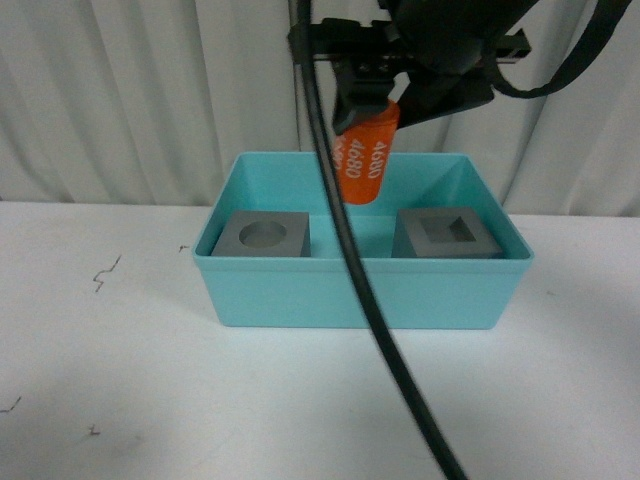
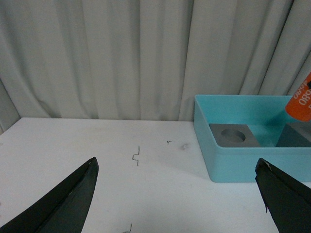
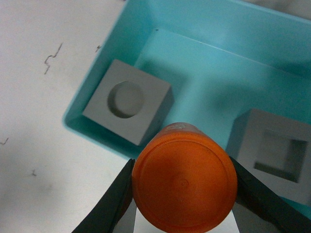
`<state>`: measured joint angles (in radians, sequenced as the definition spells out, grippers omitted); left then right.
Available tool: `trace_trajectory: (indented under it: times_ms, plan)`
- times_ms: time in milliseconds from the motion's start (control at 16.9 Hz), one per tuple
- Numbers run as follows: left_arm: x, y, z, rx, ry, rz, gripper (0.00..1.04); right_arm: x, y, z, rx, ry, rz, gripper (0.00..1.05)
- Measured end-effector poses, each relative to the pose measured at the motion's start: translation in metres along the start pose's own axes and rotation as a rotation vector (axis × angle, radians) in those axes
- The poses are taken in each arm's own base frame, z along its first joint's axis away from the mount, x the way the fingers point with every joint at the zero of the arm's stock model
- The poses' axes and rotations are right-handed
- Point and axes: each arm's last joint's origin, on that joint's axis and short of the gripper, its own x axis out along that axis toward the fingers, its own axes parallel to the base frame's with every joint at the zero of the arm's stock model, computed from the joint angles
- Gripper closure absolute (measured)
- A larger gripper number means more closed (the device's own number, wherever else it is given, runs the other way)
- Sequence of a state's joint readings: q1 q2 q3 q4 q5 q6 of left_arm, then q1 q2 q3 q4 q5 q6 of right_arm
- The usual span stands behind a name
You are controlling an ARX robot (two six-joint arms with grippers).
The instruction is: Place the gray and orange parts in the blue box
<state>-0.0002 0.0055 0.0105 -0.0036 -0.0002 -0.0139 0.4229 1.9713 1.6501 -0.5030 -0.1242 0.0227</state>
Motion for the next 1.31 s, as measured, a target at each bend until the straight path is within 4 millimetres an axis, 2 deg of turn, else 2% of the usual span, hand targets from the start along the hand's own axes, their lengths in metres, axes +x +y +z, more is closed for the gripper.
trace_trajectory:
  times_ms: [119, 178, 297, 653, 831, 1009, 1127, 1305]
  plan:
    - [0.000, 0.000, 0.000, 0.000, 0.000, 0.000, 0.07, 0.004, -0.018, 0.003, 0.015, -0.002, -0.026, 0.57]
    - [0.000, 0.000, 0.000, 0.000, 0.000, 0.000, 0.07, 0.012, -0.035, -0.001, 0.041, 0.019, -0.040, 0.57]
    - [0.000, 0.000, 0.000, 0.000, 0.000, 0.000, 0.07, 0.020, -0.046, -0.008, 0.061, 0.024, -0.045, 0.57]
    - [0.000, 0.000, 0.000, 0.000, 0.000, 0.000, 0.07, 0.046, -0.053, -0.016, 0.074, 0.044, -0.012, 0.57]
    - [0.000, 0.000, 0.000, 0.000, 0.000, 0.000, 0.07, 0.053, -0.057, -0.010, 0.090, 0.034, -0.001, 0.58]
    - [0.000, 0.000, 0.000, 0.000, 0.000, 0.000, 0.07, 0.074, -0.065, 0.000, 0.100, 0.050, 0.005, 0.58]
    - [0.000, 0.000, 0.000, 0.000, 0.000, 0.000, 0.07, 0.085, -0.067, 0.000, 0.105, 0.074, 0.006, 0.58]
    - [0.000, 0.000, 0.000, 0.000, 0.000, 0.000, 0.07, 0.092, -0.068, 0.003, 0.105, 0.075, 0.017, 0.58]
